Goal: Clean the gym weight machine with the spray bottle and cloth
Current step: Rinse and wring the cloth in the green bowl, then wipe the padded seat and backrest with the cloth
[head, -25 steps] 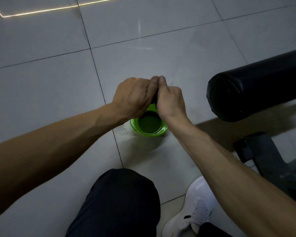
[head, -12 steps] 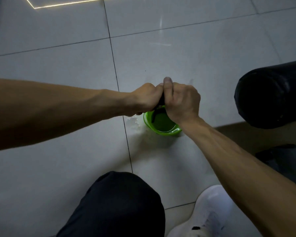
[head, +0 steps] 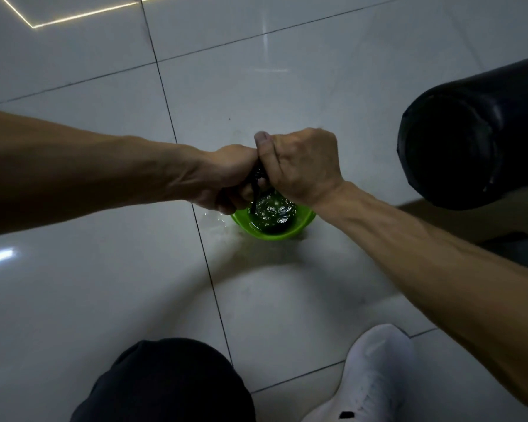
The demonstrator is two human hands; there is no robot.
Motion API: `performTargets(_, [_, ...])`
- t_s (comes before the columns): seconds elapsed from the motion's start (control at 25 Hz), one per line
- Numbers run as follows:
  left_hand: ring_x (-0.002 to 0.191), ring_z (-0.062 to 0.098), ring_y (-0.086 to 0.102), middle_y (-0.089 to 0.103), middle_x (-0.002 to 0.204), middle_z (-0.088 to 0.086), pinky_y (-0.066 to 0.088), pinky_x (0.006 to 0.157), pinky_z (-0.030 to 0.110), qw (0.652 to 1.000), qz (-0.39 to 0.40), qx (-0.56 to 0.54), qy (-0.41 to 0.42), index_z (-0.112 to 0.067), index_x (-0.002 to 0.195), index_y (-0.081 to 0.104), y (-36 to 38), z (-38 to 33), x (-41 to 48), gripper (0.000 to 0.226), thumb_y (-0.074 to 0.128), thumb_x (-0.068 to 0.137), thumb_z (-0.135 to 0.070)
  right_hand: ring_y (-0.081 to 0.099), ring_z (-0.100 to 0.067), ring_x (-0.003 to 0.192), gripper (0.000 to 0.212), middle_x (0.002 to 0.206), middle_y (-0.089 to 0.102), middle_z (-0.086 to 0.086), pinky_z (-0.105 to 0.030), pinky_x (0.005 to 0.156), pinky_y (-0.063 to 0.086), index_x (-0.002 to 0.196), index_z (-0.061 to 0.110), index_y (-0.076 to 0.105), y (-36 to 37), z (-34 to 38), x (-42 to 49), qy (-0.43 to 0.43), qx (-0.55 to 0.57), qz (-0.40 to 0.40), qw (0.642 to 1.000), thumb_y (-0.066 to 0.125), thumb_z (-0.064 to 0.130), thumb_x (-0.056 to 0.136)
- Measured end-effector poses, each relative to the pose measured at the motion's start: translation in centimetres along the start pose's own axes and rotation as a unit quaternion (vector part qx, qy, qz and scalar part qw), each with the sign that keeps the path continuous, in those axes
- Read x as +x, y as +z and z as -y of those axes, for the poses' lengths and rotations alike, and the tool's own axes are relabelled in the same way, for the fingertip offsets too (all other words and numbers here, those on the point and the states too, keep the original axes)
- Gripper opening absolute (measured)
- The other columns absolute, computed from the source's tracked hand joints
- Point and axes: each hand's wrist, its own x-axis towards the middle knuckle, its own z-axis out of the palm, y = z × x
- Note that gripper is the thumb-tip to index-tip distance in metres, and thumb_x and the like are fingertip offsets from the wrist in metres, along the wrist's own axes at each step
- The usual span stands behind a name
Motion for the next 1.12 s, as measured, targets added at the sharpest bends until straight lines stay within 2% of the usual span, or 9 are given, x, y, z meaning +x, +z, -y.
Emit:
performTargets(0.28, [0.049,0.014,0.011,0.022,0.052,-0.003,0.011,0.043,0.019,0.990,0.024,-0.131,0.036,-0.022,0.058,0.039,0.5,-1.0,-0.3,0.043,0.032,0.099,-0.031,0.052,-0.032,0.046,0.054,0.047,0.056,-0.008,-0.028,0.053,0.022,0.053,0.012,0.058,-1.5,0.8,1.0,0.142,0.021,-0.044,0.989,0.047,0.033,0.101])
performTargets(0.36, [0.046,0.015,0.021,0.032,0.053,0.000,0.019,0.042,0.020,0.988,-0.031,-0.131,0.074,-0.021,0.063,0.047,0.5,-0.5,-0.1,0.047,0.035,0.103,-0.045,0.059,-0.034,0.065,0.053,0.067,0.067,-0.011,-0.032,0.059,0.026,0.067,0.011,0.065,-2.1,1.6,0.9,0.239,0.022,0.039,0.970,0.042,0.040,0.105])
performTargets(0.44, [0.045,0.014,0.038,0.049,0.058,0.002,0.031,0.044,0.021,0.984,-0.104,-0.129,0.066,-0.020,0.077,0.059,1.1,0.8,0.4,0.050,0.040,0.101,-0.059,0.062,-0.032,0.089,0.051,0.095,0.072,-0.012,-0.035,0.069,0.034,0.087,0.014,0.067,-1.3,1.9,-0.6,0.383,0.092,0.178,0.902,0.036,0.050,0.106])
performTargets(0.52, [0.052,0.015,0.058,0.067,0.075,0.002,0.047,0.047,0.023,0.974,-0.119,-0.191,0.018,-0.018,0.097,0.067,2.2,2.1,0.2,0.048,0.049,0.098,-0.063,0.065,-0.029,0.097,0.053,0.104,0.073,-0.009,-0.034,0.078,0.044,0.100,0.013,0.068,-1.4,2.4,-1.5,0.530,0.239,0.262,0.770,0.042,0.058,0.102])
performTargets(0.6, [0.069,0.019,0.072,0.075,0.101,0.001,0.059,0.059,0.031,0.963,-0.092,-0.253,0.014,-0.020,0.114,0.069,2.8,2.4,-0.4,0.047,0.058,0.094,-0.061,0.067,-0.016,0.076,0.046,0.081,0.073,0.002,-0.025,0.067,0.048,0.088,0.013,0.071,-3.1,2.7,-1.0,0.590,0.353,0.230,0.689,0.055,0.055,0.098])
performTargets(0.68, [0.087,0.024,0.077,0.074,0.113,0.006,0.063,0.072,0.037,0.940,-0.078,-0.332,0.019,-0.020,0.119,0.069,2.5,2.5,-1.6,0.050,0.065,0.090,-0.060,0.060,-0.012,0.059,0.030,0.065,0.066,0.005,-0.021,0.054,0.043,0.079,0.016,0.069,-6.1,3.4,0.7,0.580,0.394,0.209,0.681,0.067,0.042,0.093])
performTargets(0.92, [0.093,0.024,0.074,0.074,0.110,0.012,0.063,0.078,0.038,0.876,-0.091,-0.463,0.102,-0.006,0.113,0.069,0.3,-2.0,-7.3,0.021,0.069,0.096,-0.018,0.070,-0.022,0.089,0.014,0.108,0.075,-0.015,-0.034,0.076,0.058,0.090,0.015,0.061,-14.3,4.4,7.2,0.599,0.391,0.177,0.675,0.072,0.024,0.095])
performTargets(1.04, [0.080,0.023,0.071,0.072,0.090,0.010,0.059,0.078,0.039,0.846,-0.138,-0.494,0.144,-0.005,0.097,0.066,-0.3,-5.0,-10.7,0.010,0.056,0.097,-0.003,0.070,-0.022,0.103,0.009,0.109,0.074,-0.010,-0.038,0.089,0.058,0.097,0.012,0.067,-18.6,4.4,9.5,0.624,0.387,0.034,0.678,0.069,0.021,0.094])
performTargets(1.12, [0.071,0.028,0.065,0.068,0.084,0.016,0.057,0.072,0.038,0.839,-0.175,-0.493,0.148,-0.005,0.091,0.064,-0.5,-6.5,-12.0,0.013,0.054,0.092,0.003,0.073,-0.026,0.100,0.011,0.110,0.074,-0.014,-0.037,0.077,0.062,0.104,0.010,0.069,-20.9,4.4,10.7,0.638,0.428,-0.068,0.637,0.065,0.018,0.097])
